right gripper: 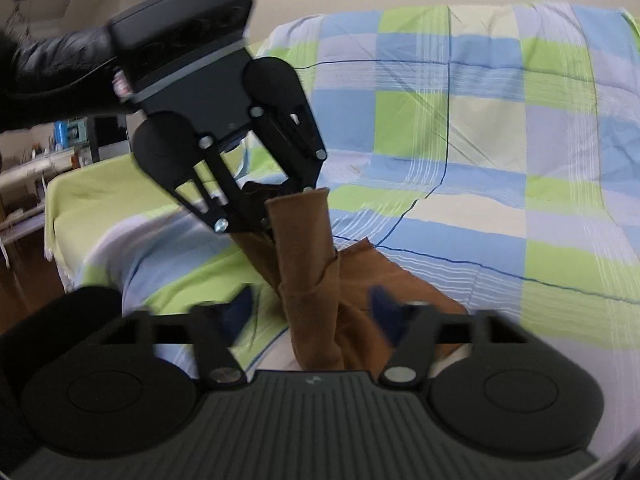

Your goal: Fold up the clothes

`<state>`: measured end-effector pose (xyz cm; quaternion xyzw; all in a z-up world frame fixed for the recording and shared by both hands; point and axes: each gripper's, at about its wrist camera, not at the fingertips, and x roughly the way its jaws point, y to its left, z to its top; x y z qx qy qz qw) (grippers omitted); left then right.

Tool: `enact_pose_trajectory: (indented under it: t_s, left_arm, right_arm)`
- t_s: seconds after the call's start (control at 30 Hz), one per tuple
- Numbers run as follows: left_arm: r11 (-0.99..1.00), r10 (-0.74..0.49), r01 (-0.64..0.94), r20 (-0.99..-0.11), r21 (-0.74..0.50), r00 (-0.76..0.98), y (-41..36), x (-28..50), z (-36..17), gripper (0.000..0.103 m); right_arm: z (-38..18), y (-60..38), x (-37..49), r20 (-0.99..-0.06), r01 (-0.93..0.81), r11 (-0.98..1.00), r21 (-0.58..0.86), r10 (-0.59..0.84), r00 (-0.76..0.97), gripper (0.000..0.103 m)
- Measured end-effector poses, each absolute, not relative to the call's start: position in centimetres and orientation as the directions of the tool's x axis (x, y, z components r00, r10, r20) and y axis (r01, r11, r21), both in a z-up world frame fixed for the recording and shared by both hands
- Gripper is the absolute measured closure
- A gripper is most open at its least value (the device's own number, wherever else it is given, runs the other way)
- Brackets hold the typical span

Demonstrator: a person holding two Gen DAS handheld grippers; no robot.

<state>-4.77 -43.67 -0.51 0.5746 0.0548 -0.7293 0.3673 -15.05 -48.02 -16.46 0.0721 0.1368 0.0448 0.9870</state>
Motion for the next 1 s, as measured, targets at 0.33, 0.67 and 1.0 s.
enact_pose_trajectory:
  t_s: [0.33, 0.67, 1.0]
  left_arm:
    - [-0.606, -0.506, 0.763, -0.849, 0.225, -0.152, -40.6, -0.9, -0.7, 0.066]
    - [-0.559, -0.554, 0.808, -0.809, 0.185, -0.197, -38.6, 1.9, -1.0, 0.066]
    - [-0.492, -0.568, 0.870, -0.772, 0.040, -0.286, -43.0, 7.0, -0.8, 0.090]
  right_arm:
    - [-17.5, -49.5, -15.8, -0.245, -0.040, 0.929, 0.367, 0.138, 0.960, 0.093]
    - [-18.3, -51.2, -16.4, -0.244, -0.005, 0.884, 0.467, 0.134, 0.961, 0.093]
    - [-19.0, -53.3, -15.5, -0.242, 0.044, 0.812, 0.582, 0.121, 0.963, 0.093]
